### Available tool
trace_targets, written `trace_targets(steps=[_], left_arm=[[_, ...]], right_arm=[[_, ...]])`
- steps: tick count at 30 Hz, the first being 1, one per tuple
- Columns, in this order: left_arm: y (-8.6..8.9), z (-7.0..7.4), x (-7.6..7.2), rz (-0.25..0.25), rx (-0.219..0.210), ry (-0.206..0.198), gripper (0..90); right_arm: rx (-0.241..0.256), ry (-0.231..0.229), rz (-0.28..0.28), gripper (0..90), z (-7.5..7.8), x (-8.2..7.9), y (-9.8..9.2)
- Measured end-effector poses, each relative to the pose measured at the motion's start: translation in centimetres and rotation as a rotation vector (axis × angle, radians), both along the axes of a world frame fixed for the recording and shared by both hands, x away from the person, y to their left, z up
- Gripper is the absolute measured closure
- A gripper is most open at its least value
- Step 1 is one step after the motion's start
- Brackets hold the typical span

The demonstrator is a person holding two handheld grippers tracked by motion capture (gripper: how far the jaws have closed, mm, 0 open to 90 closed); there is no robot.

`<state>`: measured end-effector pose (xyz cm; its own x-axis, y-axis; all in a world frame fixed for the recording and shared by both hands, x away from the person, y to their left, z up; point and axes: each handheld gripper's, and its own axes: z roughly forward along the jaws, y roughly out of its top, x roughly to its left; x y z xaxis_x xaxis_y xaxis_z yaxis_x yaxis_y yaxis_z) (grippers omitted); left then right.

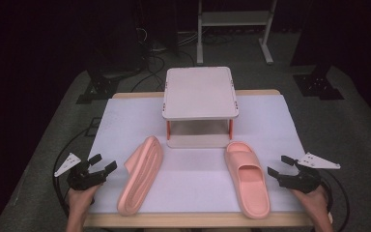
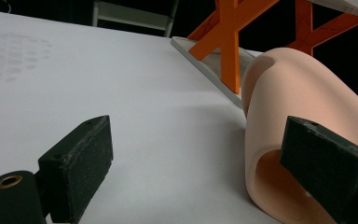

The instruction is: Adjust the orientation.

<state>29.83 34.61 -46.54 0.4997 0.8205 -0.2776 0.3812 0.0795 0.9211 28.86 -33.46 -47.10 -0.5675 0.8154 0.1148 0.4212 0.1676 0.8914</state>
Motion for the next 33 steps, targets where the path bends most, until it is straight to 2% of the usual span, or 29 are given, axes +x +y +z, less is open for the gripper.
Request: trace_targets(steps=[6,9,19,24,33], left_arm=[[-0.1,0.0,-0.1,-0.002,0.018,0.003,9.0],[-0.1,0.0,-0.2,-0.003,0.005,-0.009,9.0],[-0.4,0.0,0.0,-0.020,0.032,0.005,9.1],[-0.7,0.0,0.0,-0.040,0.034,0.011,10.5],[-1.7,-0.4,0.3,-0.083,0.082,0.036,13.6]], right_arm=[[0.009,0.009,0.005,19.8,-0.1,0.1,0.1],[0.009,0.014,0.001,19.7,-0.1,0.1,0.2],[0.012,-0.028,-0.008,19.8,0.6,-0.3,0.6],[0.005,-0.025,-0.005,20.1,0.5,-0.3,0.8],[0.011,-0.037,-0.009,20.1,0.6,-0.4,0.7]])
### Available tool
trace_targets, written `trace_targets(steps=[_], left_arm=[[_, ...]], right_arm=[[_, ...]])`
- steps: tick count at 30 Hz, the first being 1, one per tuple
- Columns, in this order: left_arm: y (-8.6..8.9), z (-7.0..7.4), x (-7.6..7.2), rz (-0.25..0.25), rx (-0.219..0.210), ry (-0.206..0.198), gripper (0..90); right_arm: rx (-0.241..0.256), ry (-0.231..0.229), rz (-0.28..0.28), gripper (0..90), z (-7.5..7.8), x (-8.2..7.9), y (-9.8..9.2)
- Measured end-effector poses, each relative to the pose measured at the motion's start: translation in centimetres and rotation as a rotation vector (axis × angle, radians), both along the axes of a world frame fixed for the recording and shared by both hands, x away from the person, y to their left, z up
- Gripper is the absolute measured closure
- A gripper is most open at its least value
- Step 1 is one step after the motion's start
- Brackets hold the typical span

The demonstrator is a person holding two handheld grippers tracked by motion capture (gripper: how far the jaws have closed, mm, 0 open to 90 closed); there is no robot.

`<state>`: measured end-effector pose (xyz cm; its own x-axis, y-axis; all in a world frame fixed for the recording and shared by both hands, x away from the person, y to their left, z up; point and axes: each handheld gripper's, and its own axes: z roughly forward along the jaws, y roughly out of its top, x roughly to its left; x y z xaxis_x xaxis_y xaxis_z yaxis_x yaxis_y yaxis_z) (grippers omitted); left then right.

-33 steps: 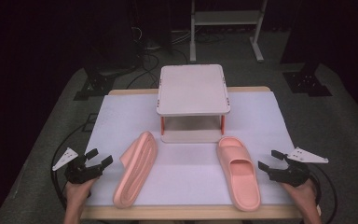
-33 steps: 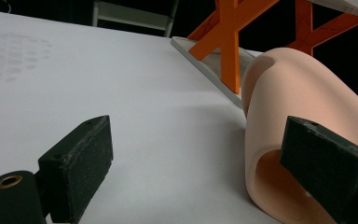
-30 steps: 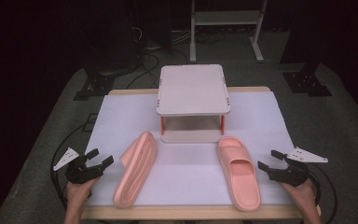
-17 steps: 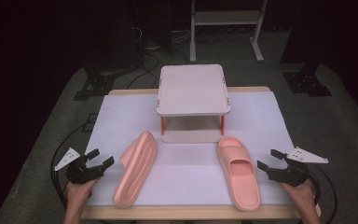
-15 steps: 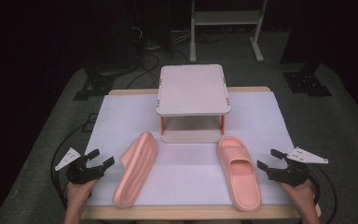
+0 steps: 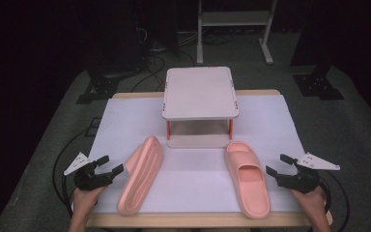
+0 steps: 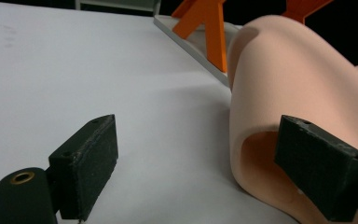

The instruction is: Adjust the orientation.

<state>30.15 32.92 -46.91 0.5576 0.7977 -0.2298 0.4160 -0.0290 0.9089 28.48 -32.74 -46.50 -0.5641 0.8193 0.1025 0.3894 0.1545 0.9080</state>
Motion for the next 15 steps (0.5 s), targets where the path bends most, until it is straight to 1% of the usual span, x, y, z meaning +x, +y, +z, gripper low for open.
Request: trace_targets(steps=[1,2,4,10,11,14,15], left_arm=[[0.0,0.0,0.0,0.000,0.000,0.000,13.9],[-0.1,0.0,0.0,-0.011,0.013,0.000,14.3],[0.0,0.0,0.0,-0.014,0.019,0.000,14.4],[-0.2,-0.2,0.0,-0.034,0.041,0.011,14.3],[-0.4,-0.2,0.1,-0.047,0.060,0.017,14.3],[-0.9,-0.2,0.2,-0.055,0.078,0.029,15.8],[-1.1,-0.2,0.3,-0.056,0.094,0.032,16.1]], right_arm=[[0.000,0.000,0.000,20.1,0.0,0.0,0.0],[-0.002,-0.002,0.001,20.1,0.0,0.0,0.1],[-0.002,-0.003,0.002,20.1,0.0,0.0,0.1],[-0.002,-0.002,0.002,20.1,0.0,-0.1,0.2],[-0.001,-0.003,0.003,20.1,0.0,-0.1,0.2],[0.000,-0.003,0.002,20.1,0.0,-0.1,0.3],[0.001,-0.003,0.003,20.1,0.0,-0.1,0.3]])
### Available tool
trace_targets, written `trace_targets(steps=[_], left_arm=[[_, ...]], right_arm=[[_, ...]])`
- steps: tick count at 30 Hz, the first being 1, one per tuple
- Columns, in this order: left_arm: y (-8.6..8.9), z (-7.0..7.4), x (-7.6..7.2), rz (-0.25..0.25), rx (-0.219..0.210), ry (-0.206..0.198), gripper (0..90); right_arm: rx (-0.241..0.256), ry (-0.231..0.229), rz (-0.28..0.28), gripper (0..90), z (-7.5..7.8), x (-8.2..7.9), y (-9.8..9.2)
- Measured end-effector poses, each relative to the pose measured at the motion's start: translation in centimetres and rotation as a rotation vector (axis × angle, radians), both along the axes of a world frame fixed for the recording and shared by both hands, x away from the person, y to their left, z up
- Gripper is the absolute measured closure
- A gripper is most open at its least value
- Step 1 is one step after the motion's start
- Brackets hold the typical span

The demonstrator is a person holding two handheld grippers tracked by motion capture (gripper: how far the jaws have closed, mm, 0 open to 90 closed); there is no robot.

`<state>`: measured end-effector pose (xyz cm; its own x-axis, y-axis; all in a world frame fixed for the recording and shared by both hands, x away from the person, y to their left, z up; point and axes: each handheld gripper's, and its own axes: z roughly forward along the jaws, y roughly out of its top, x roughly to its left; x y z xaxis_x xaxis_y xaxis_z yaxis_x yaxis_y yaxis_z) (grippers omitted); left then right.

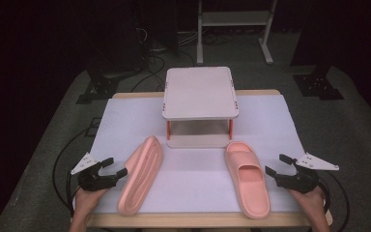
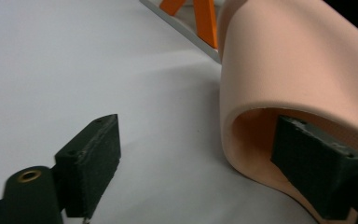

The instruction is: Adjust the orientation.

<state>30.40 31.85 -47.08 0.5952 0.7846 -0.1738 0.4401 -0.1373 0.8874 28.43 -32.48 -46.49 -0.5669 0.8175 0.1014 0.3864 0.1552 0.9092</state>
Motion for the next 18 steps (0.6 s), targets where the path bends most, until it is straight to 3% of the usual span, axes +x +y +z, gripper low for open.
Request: trace_targets(steps=[3,5,9,18], left_arm=[[-0.5,0.0,0.3,0.006,0.016,0.029,16.4],[-0.7,-0.1,0.4,0.010,0.002,0.026,23.2],[-1.0,-0.2,1.1,0.022,-0.030,0.060,23.8],[-2.4,0.0,1.9,-0.006,-0.014,0.094,35.8]], right_arm=[[0.000,0.000,0.005,20.1,0.0,0.0,0.1],[-0.002,0.001,0.006,20.1,0.0,0.0,0.2],[-0.006,0.002,0.010,20.2,-0.1,0.1,0.3],[-0.010,0.002,0.014,20.4,-0.1,0.1,0.3]])
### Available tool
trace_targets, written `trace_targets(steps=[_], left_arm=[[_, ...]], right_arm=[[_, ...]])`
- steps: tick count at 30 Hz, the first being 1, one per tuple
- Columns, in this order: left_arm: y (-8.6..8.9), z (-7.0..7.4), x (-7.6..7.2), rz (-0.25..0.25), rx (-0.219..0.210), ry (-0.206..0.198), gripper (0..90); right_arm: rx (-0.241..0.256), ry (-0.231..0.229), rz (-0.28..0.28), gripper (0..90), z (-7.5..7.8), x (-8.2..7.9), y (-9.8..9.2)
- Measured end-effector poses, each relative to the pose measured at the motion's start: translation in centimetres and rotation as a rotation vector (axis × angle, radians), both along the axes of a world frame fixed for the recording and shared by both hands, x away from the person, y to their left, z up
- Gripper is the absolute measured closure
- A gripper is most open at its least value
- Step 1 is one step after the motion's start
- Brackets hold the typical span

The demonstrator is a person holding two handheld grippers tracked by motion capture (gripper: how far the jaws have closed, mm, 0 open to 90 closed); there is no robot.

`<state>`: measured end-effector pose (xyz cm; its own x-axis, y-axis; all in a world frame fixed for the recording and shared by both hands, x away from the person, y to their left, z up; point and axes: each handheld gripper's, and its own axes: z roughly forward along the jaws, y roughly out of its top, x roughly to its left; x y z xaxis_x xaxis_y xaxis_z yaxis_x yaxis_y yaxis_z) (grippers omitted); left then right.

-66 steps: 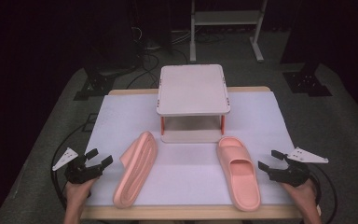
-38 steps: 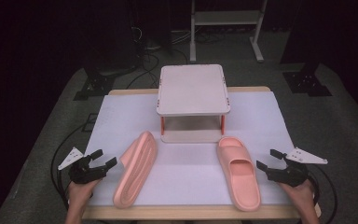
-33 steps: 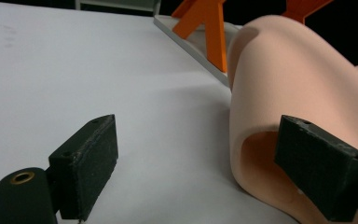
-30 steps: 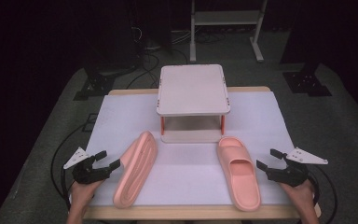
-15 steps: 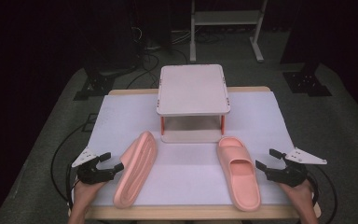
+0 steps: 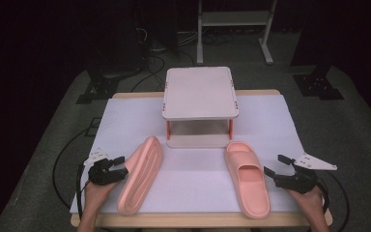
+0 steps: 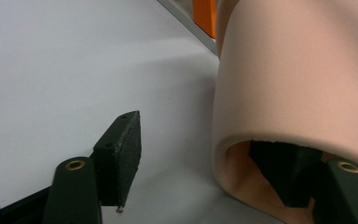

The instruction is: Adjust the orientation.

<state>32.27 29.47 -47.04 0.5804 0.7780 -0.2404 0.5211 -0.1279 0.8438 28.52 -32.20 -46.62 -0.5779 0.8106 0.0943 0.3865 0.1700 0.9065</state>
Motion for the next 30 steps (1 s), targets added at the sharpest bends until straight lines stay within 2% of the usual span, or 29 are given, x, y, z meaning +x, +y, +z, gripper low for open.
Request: trace_targets(steps=[6,13,23,30], left_arm=[[-0.1,0.0,0.3,-0.010,-0.001,0.010,41.5],[-0.3,0.1,0.1,-0.028,-0.010,0.013,42.9],[-1.6,0.6,-0.4,-0.076,-0.060,-0.002,43.7],[-2.2,0.6,-0.6,-0.097,-0.050,-0.009,43.6]], right_arm=[[0.001,-0.001,0.001,20.5,0.0,0.0,0.0],[-0.002,-0.002,0.003,20.5,0.0,0.0,0.1],[-0.001,-0.003,0.002,20.7,0.0,-0.1,0.0],[-0.003,-0.001,0.006,20.7,0.0,-0.1,0.1]])
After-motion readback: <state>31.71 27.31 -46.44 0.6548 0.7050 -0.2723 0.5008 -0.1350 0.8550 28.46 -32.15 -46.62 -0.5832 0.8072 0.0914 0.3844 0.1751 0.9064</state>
